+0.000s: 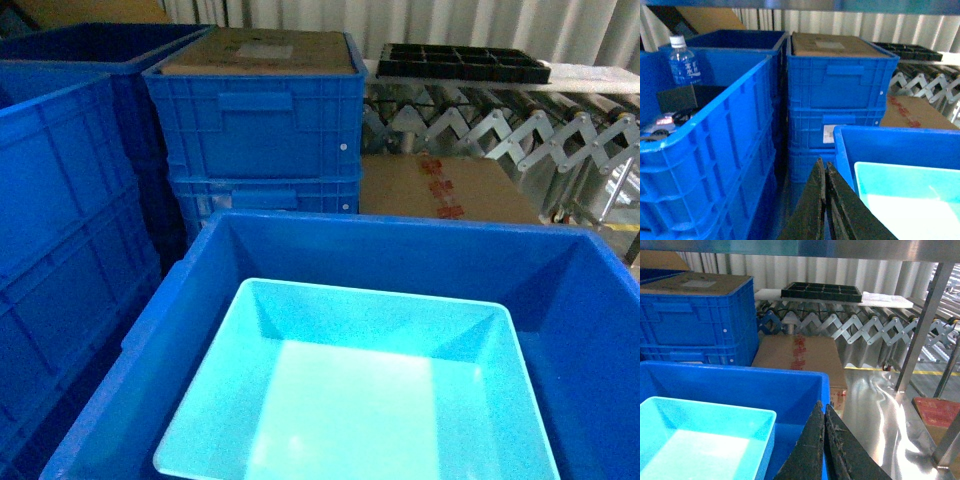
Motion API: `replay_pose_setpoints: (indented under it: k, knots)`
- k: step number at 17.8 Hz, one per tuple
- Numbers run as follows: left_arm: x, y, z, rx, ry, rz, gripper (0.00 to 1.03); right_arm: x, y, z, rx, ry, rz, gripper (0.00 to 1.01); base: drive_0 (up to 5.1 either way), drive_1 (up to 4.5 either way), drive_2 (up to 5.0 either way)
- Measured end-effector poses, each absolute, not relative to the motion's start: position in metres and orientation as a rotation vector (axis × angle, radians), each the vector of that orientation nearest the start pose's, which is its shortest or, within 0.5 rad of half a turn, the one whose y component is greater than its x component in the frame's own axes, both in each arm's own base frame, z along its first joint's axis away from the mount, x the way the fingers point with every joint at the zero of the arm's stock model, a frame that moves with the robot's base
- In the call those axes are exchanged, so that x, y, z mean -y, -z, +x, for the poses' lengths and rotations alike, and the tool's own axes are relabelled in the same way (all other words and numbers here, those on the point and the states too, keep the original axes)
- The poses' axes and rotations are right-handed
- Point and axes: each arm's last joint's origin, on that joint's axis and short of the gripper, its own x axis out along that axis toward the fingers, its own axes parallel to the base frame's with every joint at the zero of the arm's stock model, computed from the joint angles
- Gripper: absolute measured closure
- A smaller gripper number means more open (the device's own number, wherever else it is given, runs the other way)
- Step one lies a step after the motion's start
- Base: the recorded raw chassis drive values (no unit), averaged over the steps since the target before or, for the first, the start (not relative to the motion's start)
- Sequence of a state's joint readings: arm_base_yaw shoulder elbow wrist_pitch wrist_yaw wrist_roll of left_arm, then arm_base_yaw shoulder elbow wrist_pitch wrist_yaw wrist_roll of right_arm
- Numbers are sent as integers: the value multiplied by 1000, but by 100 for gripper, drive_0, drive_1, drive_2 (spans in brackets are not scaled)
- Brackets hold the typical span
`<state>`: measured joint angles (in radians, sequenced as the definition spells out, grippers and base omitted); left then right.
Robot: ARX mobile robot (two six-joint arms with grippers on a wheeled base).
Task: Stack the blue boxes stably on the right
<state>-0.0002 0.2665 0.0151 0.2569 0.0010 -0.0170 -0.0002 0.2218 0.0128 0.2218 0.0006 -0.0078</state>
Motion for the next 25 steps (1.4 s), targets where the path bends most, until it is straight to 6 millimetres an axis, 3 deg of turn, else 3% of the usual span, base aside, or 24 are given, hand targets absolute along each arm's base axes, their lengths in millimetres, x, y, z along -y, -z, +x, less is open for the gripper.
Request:
replay_pose_setpoints:
  k: [4, 5, 7, 12, 13, 20, 21, 25]
  knots:
    - [0, -171, 109, 14, 0, -17, 101, 0, -164, 101, -39, -1, -8, 99, 0, 0, 0]
    - [0, -171, 108, 17, -1, -17, 101, 0, -168, 97, 17, 1, -8, 99, 0, 0, 0]
    - [0, -168, 97, 8, -2, -17, 101, 0, -167, 97, 2, 1, -8, 99, 0, 0, 0]
    - [0, -168, 97, 1, 0, -15, 101, 0, -167, 97, 5, 0, -8, 99, 0, 0, 0]
    - [0, -168, 97, 1, -1, -15, 101, 0, -167, 97, 5, 0, -8, 95, 0, 0, 0]
    - [0, -168, 97, 1, -1, -15, 11, 0, -167, 97, 5, 0, -7, 2, 0, 0, 0]
    - [0, -168, 97, 1, -1, -14, 3, 0, -167, 97, 5, 0, -7, 3, 0, 0, 0]
    - [0, -168, 97, 1, -1, -14, 5, 0, -167, 97, 4, 0, -7, 3, 0, 0, 0]
